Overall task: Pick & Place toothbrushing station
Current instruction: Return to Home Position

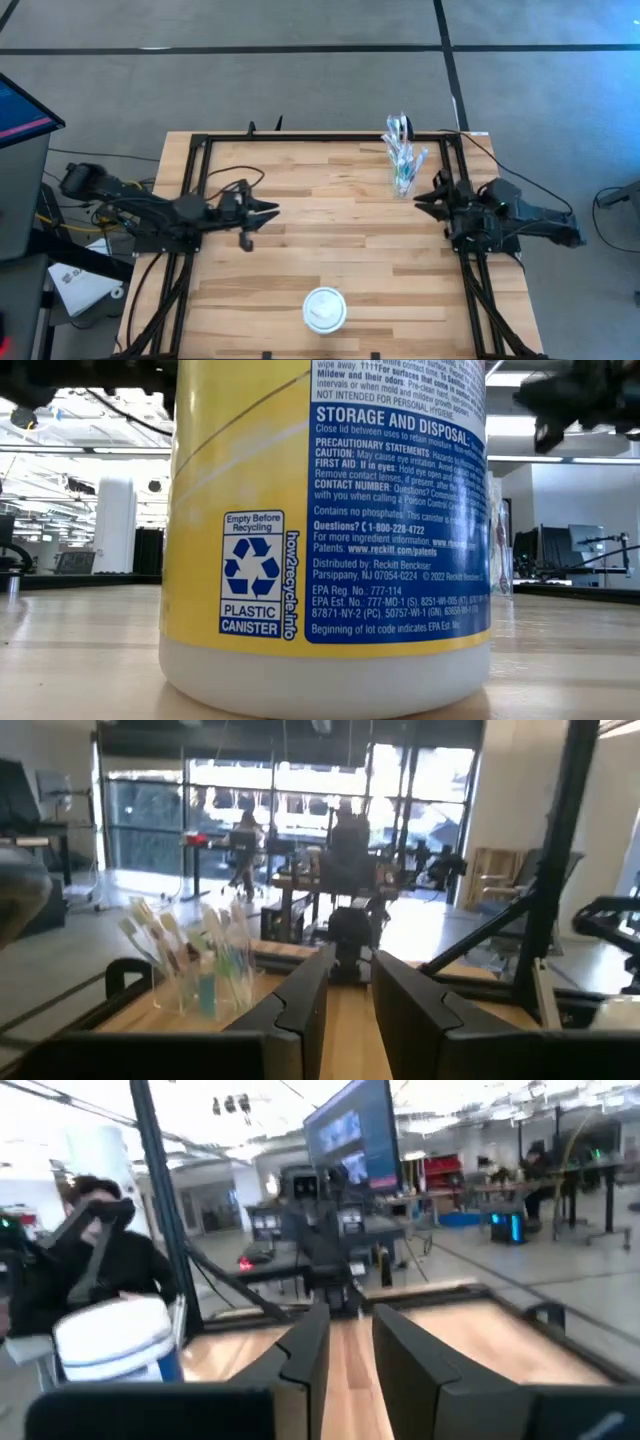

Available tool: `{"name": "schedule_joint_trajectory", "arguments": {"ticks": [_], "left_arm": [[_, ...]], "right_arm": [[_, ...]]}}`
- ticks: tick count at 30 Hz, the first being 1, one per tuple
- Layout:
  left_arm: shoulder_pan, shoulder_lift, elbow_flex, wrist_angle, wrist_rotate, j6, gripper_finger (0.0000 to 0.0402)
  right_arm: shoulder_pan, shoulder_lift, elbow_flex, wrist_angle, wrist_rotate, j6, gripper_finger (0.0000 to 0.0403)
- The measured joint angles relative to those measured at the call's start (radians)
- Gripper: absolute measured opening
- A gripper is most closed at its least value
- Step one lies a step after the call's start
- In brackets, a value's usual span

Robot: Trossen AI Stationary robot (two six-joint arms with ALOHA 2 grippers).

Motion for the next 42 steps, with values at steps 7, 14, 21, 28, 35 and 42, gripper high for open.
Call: {"name": "schedule_joint_trajectory", "arguments": {"ticks": [7, 14, 21, 28, 35, 42], "left_arm": [[-0.041, -0.215, -0.139, 0.001, -0.069, 0.006, 0.0077], [-0.042, -0.341, -0.236, 0.000, -0.103, 0.016, 0.0077], [-0.042, -0.419, -0.292, -0.001, -0.108, 0.035, 0.0077], [-0.042, -0.483, -0.323, -0.010, -0.109, 0.070, 0.0077], [-0.042, -0.479, -0.323, -0.012, -0.110, 0.085, 0.0077], [-0.042, -0.479, -0.323, -0.012, -0.110, 0.103, 0.0077]], "right_arm": [[0.199, 0.006, -0.115, 0.175, 0.192, -0.025, 0.0070], [0.377, 0.002, -0.123, 0.133, 0.388, -0.141, 0.0070], [0.473, -0.001, -0.088, 0.006, 0.476, -0.242, 0.0070], [0.502, 0.000, 0.018, -0.222, 0.482, -0.207, 0.0070], [0.504, 0.001, 0.024, -0.230, 0.498, 0.007, 0.0070], [0.503, 0.001, 0.013, -0.338, 0.538, -0.042, 0.0070]]}}
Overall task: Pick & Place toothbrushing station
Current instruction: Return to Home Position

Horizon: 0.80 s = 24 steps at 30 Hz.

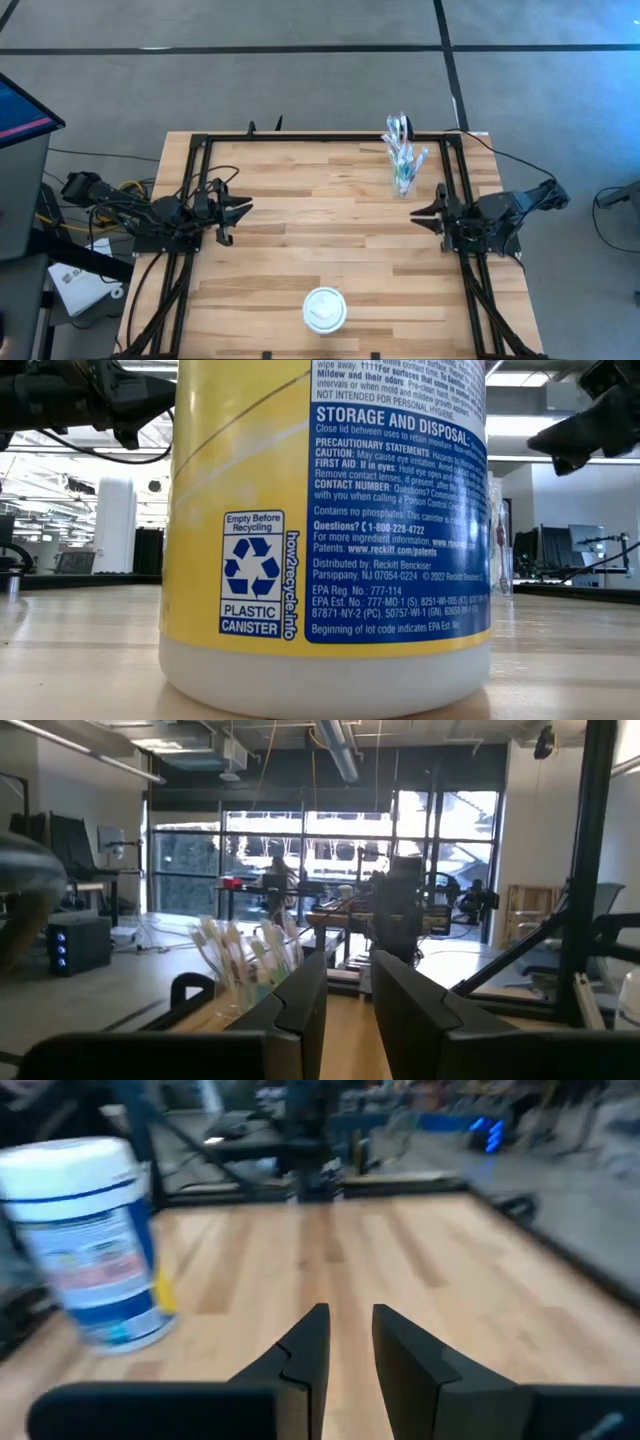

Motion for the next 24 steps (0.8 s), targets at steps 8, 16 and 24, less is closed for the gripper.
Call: {"name": "schedule_joint_trajectory", "arguments": {"ticks": [8, 16, 24], "left_arm": [[0.000, 0.001, 0.000, 0.000, 0.000, 0.029, 0.0077], [0.000, -0.003, 0.000, 0.001, 0.000, 0.035, 0.0077], [0.000, -0.032, 0.000, -0.001, 0.000, 0.031, 0.0077]], "right_arm": [[-0.001, -0.002, -0.111, 0.164, 0.295, -0.069, 0.0071], [-0.009, -0.002, -0.169, 0.467, 0.181, -0.336, 0.0071], [-0.064, -0.002, -0.169, 0.397, 0.181, -0.289, 0.0071]]}}
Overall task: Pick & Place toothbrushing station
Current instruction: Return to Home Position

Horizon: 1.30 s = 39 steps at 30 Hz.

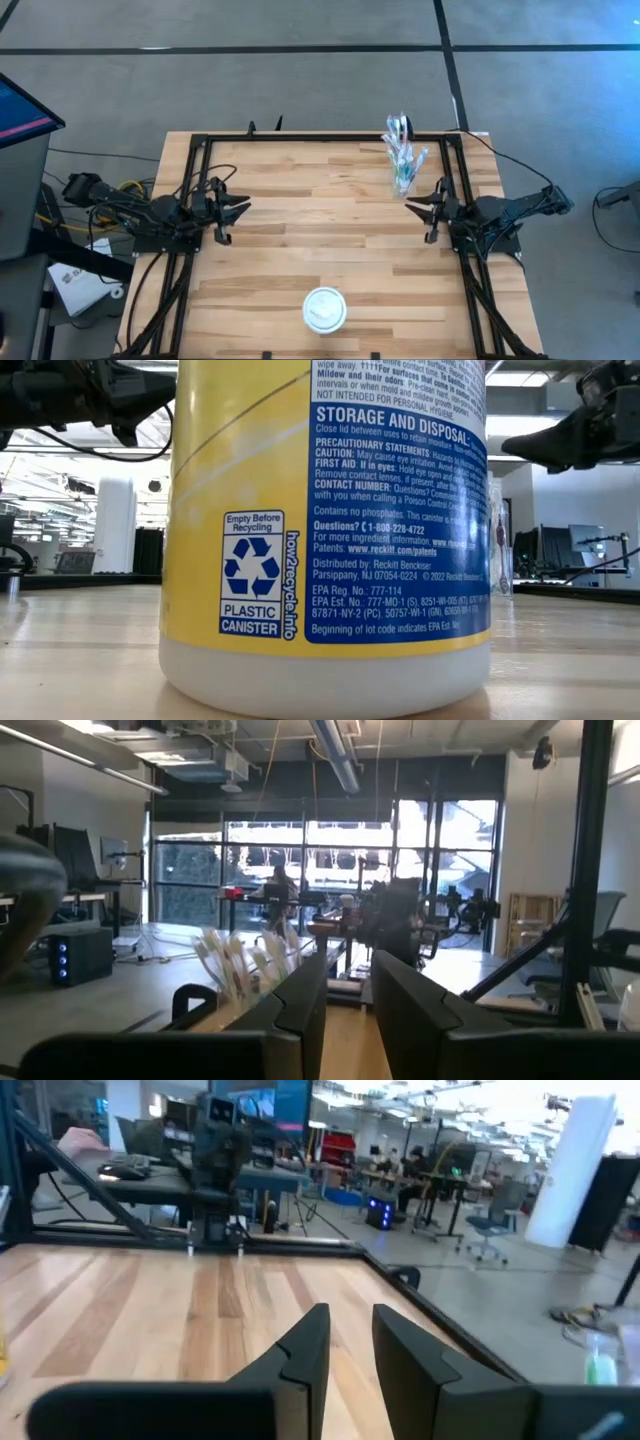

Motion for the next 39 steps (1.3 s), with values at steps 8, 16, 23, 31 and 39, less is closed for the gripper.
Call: {"name": "schedule_joint_trajectory", "arguments": {"ticks": [8, 16, 23, 31, 39], "left_arm": [[-0.026, -0.150, 0.000, -0.151, 0.008, -0.024, 0.0077], [-0.089, -0.416, 0.000, -0.397, 0.008, -0.033, 0.0077], [-0.094, -0.402, 0.010, -0.436, 0.050, -0.088, 0.0077], [-0.094, -0.322, 0.009, -0.434, 0.049, -0.085, 0.0077], [-0.094, -0.229, 0.009, -0.427, 0.049, -0.085, 0.0077]], "right_arm": [[-0.023, 0.000, 0.000, 0.007, -0.047, 0.021, 0.0071], [-0.041, 0.000, 0.000, 0.113, -0.067, -0.047, 0.0071], [-0.064, 0.000, 0.000, -0.006, -0.065, 0.151, 0.0071], [-0.060, 0.014, 0.000, -0.037, -0.071, 0.359, 0.0071], [-0.060, 0.015, 0.000, -0.038, -0.071, 0.362, 0.0071]]}}
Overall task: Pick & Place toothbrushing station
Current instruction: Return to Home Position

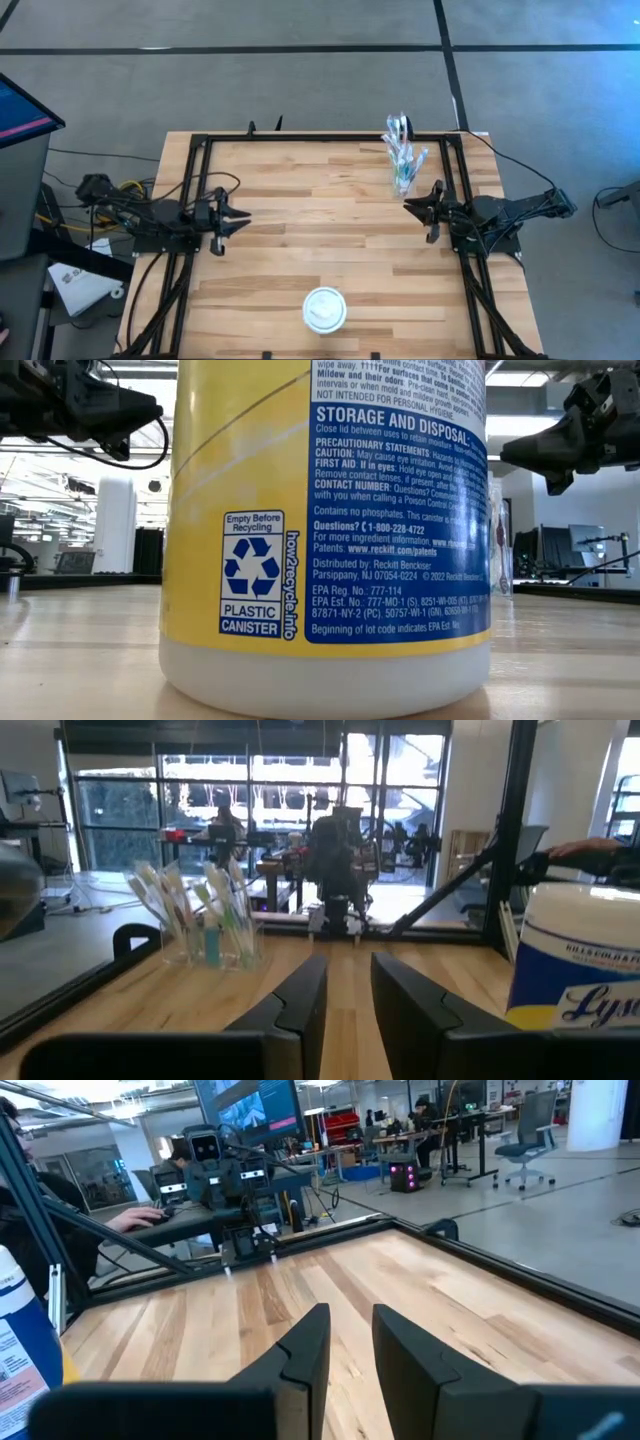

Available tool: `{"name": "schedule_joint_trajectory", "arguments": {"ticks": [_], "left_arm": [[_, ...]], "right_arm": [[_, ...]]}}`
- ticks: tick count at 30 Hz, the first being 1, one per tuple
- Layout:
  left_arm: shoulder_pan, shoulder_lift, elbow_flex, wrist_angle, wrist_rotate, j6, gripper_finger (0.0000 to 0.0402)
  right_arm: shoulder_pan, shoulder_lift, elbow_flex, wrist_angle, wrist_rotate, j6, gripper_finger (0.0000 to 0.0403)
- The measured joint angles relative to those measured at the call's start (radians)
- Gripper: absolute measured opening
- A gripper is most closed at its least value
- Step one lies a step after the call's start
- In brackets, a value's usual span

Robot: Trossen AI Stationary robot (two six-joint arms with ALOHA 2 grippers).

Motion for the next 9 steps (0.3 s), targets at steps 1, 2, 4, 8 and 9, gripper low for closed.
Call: {"name": "schedule_joint_trajectory", "arguments": {"ticks": [1, 2, 4, 8, 9], "left_arm": [[0.000, 0.011, 0.000, 0.000, 0.000, 0.000, 0.0077], [0.000, 0.022, 0.000, 0.000, 0.000, 0.000, 0.0077], [0.000, 0.040, 0.000, 0.000, 0.000, 0.000, 0.0077], [0.000, 0.047, 0.000, 0.001, 0.000, 0.000, 0.0077], [0.000, 0.043, 0.000, 0.002, 0.000, 0.000, 0.0077]], "right_arm": [[0.000, 0.000, 0.000, 0.000, 0.000, 0.000, 0.0071], [0.000, 0.000, 0.000, 0.000, 0.000, 0.000, 0.0071], [0.003, -0.007, 0.000, -0.002, 0.000, 0.000, 0.0071], [-0.024, -0.015, -0.030, 0.088, 0.006, 0.001, 0.0071], [-0.031, -0.015, -0.034, 0.097, 0.006, 0.001, 0.0071]]}}
